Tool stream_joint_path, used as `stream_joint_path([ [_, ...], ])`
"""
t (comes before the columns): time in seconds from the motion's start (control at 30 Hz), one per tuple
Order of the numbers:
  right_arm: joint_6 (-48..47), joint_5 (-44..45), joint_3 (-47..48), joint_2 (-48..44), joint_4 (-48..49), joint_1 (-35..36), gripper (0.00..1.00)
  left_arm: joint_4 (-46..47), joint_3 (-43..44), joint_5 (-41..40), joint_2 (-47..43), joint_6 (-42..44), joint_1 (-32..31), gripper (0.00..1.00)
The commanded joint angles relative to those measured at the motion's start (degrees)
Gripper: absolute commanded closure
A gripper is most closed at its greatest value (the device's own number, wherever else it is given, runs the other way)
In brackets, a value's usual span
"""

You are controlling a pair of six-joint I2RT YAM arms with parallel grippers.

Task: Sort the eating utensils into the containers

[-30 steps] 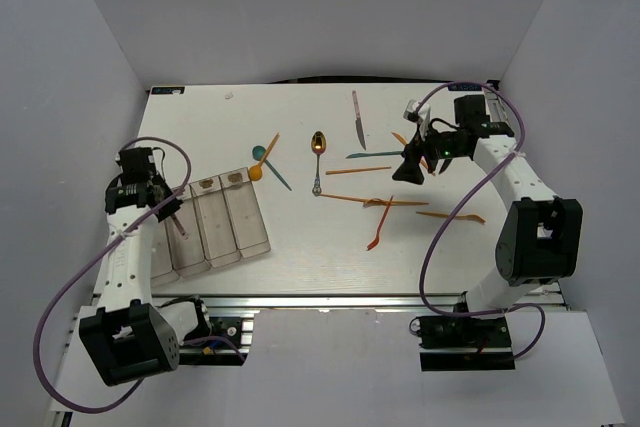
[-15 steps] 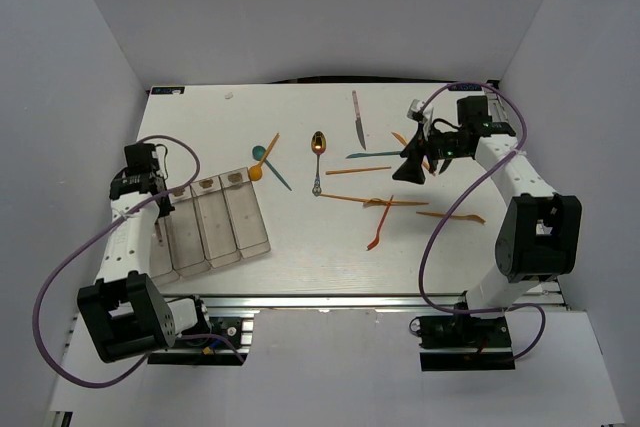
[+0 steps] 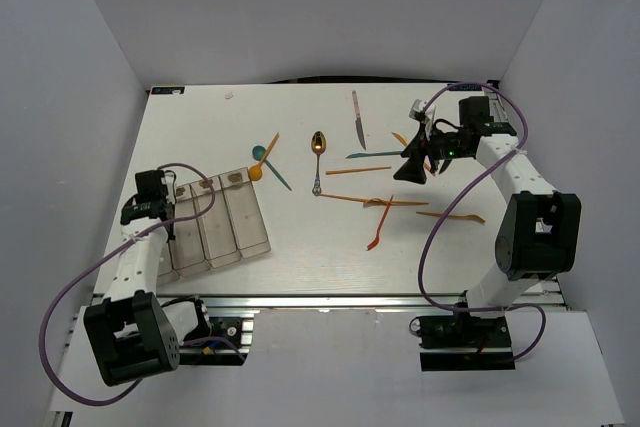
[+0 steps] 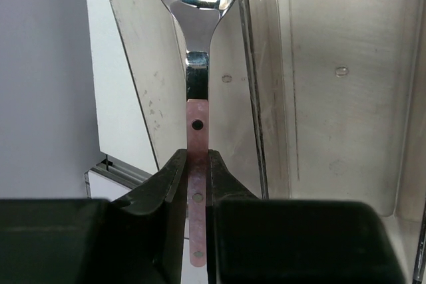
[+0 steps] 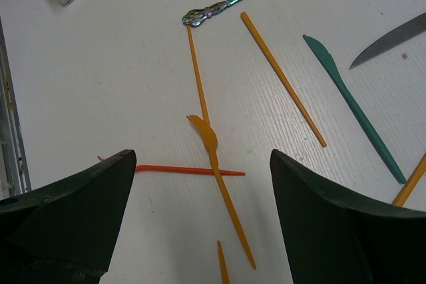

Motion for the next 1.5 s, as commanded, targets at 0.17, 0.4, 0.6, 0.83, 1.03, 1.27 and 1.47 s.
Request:
stream_joint_path([
  [0.17, -1.0, -2.1, -0.4, 0.0, -0.6, -0.3, 0.11, 2.7, -2.5, -1.6, -3.2, 0.1, 0.1, 0.76],
  [0.4, -2.1, -1.8, 0.0, -0.2, -1.8, -0.3, 0.11, 2.3, -2.5, -2.0, -5.1, -1.4, 0.1, 0.41],
  [0.6, -1.6, -1.0, 0.6, 0.0, -2.4, -0.3, 0.11, 1.4, 2.1, -0.7, -5.9, -3.1, 0.2, 0.33],
  [0.83, 7.3, 8.6, 3.9, 2.4, 1.5, -0.2, 0.11, -1.1, 18.7, 21.7, -3.6, -20.9, 0.1, 0.12],
  [1.03, 18.1, 23.3, 11.7, 7.4, 5.6, 0.4, 0.12, -0.4, 26.8, 36.5, 1.3, -32.6, 0.1, 0.1],
  [1.27, 23.2, 31.4, 19.5, 12.8, 4.5, 5.4, 0.12, 5.7, 22.5, 45.4, 1.2, -40.8, -2.7, 0.06],
  [1.47, 32.2, 36.1, 23.6, 16.6, 3.7, 10.6, 0.13, 7.6, 20.3, 43.4, 2.5, -41.6, -11.1, 0.06],
])
